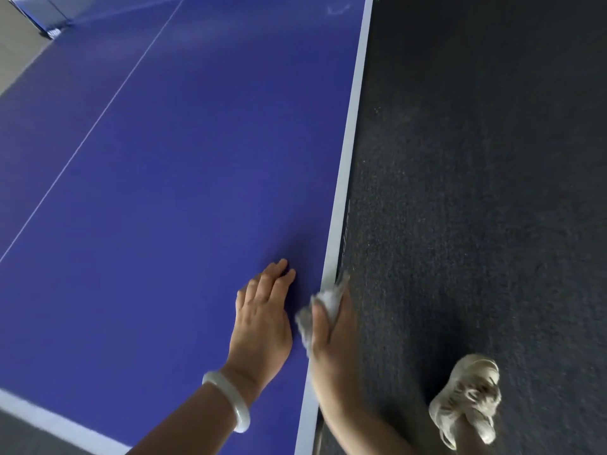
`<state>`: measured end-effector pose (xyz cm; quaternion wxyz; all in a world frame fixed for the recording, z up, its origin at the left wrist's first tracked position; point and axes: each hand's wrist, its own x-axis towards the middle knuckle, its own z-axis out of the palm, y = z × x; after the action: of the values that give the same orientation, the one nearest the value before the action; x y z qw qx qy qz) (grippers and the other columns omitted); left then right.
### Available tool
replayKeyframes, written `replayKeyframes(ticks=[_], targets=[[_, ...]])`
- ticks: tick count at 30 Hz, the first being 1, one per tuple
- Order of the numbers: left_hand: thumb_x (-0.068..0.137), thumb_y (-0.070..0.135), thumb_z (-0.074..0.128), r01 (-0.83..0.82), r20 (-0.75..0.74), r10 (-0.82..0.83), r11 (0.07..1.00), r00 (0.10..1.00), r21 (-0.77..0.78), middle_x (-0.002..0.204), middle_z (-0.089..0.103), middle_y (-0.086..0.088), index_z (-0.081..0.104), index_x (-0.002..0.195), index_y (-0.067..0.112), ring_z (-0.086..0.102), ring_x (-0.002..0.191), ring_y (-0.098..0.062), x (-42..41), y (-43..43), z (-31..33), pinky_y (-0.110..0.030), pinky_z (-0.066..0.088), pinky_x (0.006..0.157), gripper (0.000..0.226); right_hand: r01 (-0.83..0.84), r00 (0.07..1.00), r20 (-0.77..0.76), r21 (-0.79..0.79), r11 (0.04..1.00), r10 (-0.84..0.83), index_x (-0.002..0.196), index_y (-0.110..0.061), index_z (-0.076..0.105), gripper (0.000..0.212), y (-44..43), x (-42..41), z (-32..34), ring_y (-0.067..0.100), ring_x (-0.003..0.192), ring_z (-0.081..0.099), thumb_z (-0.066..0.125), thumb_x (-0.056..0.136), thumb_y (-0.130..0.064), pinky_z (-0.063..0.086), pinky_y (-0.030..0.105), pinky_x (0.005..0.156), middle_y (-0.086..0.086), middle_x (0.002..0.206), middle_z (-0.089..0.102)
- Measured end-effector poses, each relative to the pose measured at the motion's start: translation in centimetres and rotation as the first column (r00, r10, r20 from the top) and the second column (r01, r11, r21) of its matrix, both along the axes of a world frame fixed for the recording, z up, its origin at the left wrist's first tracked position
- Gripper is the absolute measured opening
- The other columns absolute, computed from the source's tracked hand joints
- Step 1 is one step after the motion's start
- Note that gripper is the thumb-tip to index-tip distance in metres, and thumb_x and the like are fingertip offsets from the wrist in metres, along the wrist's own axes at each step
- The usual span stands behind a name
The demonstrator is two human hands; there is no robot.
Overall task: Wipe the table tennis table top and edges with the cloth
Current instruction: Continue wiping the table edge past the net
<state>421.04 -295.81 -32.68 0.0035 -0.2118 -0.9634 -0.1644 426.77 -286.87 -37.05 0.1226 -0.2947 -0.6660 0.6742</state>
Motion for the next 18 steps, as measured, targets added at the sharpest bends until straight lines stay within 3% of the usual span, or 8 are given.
replayKeyframes(ticks=[2, 3, 4, 7, 8, 12, 14, 18], targets=[[0.072, -0.005, 0.033, 0.009, -0.035, -0.006, 0.998, 0.999, 0.062, 0.121, 0.059, -0.010, 0.065, 0.115, 0.004, 0.053, 0.103, -0.032, -2.1, 1.4, 0.4, -0.049, 0.047, 0.093, 0.054, 0.034, 0.999, 0.022, 0.110, 0.993, -0.036, 0.139, 0.004, 0.048, 0.070, -0.7, 1.2, -0.3, 0.018, 0.128, 0.052, 0.047, 0.098, -0.053, 0.038, 0.032, 0.113, 0.011, 0.132, 0.058], [0.073, -0.008, 0.034, 0.008, -0.038, -0.005, 0.996, 0.999, 0.092, 0.117, 0.059, -0.011, 0.065, 0.112, 0.003, 0.053, 0.100, -0.033, -3.5, 2.4, 0.6, -0.048, 0.046, 0.092, 0.052, 0.069, 0.998, 0.004, 0.154, 0.986, -0.070, 0.140, 0.004, 0.048, 0.064, -0.7, 0.9, -0.6, 0.011, 0.130, 0.048, 0.049, 0.099, -0.045, 0.032, 0.021, 0.115, 0.007, 0.134, 0.055], [0.076, -0.011, 0.036, 0.012, -0.035, -0.009, 0.994, 0.999, 0.107, 0.120, 0.058, -0.012, 0.065, 0.113, 0.003, 0.054, 0.103, -0.034, -5.2, 3.5, 0.8, -0.047, 0.044, 0.095, 0.049, 0.080, 0.997, -0.010, 0.148, 0.986, -0.080, 0.143, 0.001, 0.046, 0.061, -0.6, 0.1, -1.2, 0.011, 0.133, 0.045, 0.048, 0.100, -0.042, 0.030, 0.019, 0.115, 0.008, 0.138, 0.053], [0.089, -0.010, 0.044, 0.033, -0.038, -0.029, 0.993, 0.999, 0.110, 0.140, 0.051, -0.011, 0.059, 0.130, 0.005, 0.047, 0.127, -0.031, -10.7, 7.4, 1.0, -0.041, 0.034, 0.108, 0.046, 0.011, 0.999, -0.047, -0.152, 0.988, -0.019, 0.150, -0.007, 0.036, 0.074, 1.8, -4.6, -0.8, 0.032, 0.136, 0.048, 0.044, 0.096, -0.059, 0.040, 0.049, 0.112, 0.019, 0.145, 0.047], [0.093, -0.006, 0.044, 0.030, -0.033, -0.027, 0.993, 0.999, 0.113, 0.145, 0.047, -0.010, 0.055, 0.135, 0.006, 0.043, 0.133, -0.028, -12.3, 8.6, 1.0, -0.040, 0.031, 0.112, 0.045, 0.012, 0.997, -0.069, -0.194, 0.981, -0.026, 0.151, -0.008, 0.032, 0.076, 3.2, -7.0, -0.8, 0.034, 0.138, 0.046, 0.045, 0.095, -0.057, 0.039, 0.052, 0.112, 0.022, 0.147, 0.044], [0.101, 0.004, 0.040, 0.018, 0.020, -0.020, 0.993, 1.000, 0.115, 0.155, 0.037, -0.005, 0.045, 0.145, 0.009, 0.028, 0.146, -0.019, -18.0, 12.6, 1.1, -0.032, 0.018, 0.120, 0.045, 0.021, 0.996, -0.082, -0.147, 0.989, -0.034, 0.150, -0.001, 0.033, 0.056, 9.6, -16.7, -0.3, 0.027, 0.138, 0.044, 0.047, 0.103, -0.027, 0.033, 0.047, 0.116, 0.014, 0.147, 0.045], [0.103, 0.008, 0.039, 0.045, 0.036, -0.049, 0.995, 0.998, 0.094, 0.157, 0.034, -0.004, 0.042, 0.147, 0.010, 0.024, 0.148, -0.019, -20.2, 14.2, 1.1, -0.034, 0.017, 0.122, 0.045, -0.005, 0.995, -0.098, -0.184, 0.983, -0.013, 0.147, 0.002, 0.034, 0.054, 10.5, -18.4, -0.3, 0.029, 0.131, 0.048, 0.046, 0.103, -0.028, 0.037, 0.053, 0.113, 0.006, 0.137, 0.046], [0.106, 0.018, 0.034, 0.129, 0.051, -0.128, 0.991, 0.990, -0.024, 0.164, 0.019, 0.001, 0.028, 0.155, 0.017, 0.011, 0.152, -0.015, -25.2, 17.6, 1.4, -0.031, 0.009, 0.120, 0.049, 0.017, 0.995, -0.097, -0.176, 0.984, -0.035, 0.148, -0.003, 0.037, 0.064, 10.2, -18.0, -0.6, 0.034, 0.136, 0.047, 0.044, 0.098, -0.043, 0.038, 0.052, 0.113, 0.012, 0.142, 0.049]])
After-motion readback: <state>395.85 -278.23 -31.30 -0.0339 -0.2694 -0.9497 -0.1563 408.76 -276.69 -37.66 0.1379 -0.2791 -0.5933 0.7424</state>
